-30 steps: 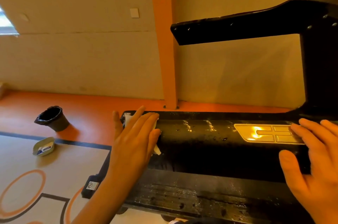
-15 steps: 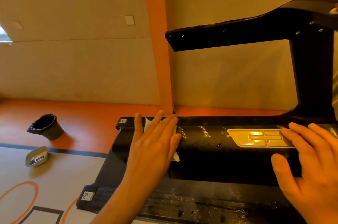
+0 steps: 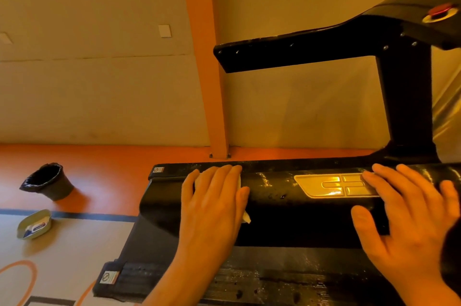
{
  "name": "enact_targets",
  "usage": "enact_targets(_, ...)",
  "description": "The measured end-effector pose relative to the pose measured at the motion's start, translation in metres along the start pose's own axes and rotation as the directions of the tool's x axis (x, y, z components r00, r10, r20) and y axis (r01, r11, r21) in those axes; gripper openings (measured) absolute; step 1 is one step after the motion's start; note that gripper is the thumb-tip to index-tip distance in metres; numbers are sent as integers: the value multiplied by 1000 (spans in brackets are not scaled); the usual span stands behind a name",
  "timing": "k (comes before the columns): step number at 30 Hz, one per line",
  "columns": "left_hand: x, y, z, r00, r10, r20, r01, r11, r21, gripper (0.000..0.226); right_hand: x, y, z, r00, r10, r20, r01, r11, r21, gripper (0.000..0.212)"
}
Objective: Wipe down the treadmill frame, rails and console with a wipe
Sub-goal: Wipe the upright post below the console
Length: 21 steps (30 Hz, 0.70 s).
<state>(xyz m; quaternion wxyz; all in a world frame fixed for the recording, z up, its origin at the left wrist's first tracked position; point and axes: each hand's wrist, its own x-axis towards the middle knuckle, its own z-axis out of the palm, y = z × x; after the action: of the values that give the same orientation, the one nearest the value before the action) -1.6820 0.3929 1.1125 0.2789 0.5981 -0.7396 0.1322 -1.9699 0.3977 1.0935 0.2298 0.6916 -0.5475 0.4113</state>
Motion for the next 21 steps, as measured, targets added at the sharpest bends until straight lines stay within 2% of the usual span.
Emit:
enact_targets(7, -9, 12, 6, 998, -25, -66, 25, 1000, -4, 50, 1, -1, 4, 998, -14, -60, 13, 1000, -20, 49)
enact_targets(13, -15, -3, 2, 998, 53, -30, -52, 998, 36, 50, -1, 1, 4, 998, -21, -63, 21, 1000, -5, 47)
enact_targets(18, -12, 5, 5, 998, -58, -25, 58, 998, 11, 51, 0, 1, 4, 997, -24, -73, 25, 999, 23, 44)
enact_targets(21, -10, 17, 7, 999, -34, -34, 33, 999, -7, 50, -1, 1, 5, 996, -20, -84, 23, 999, 36, 44)
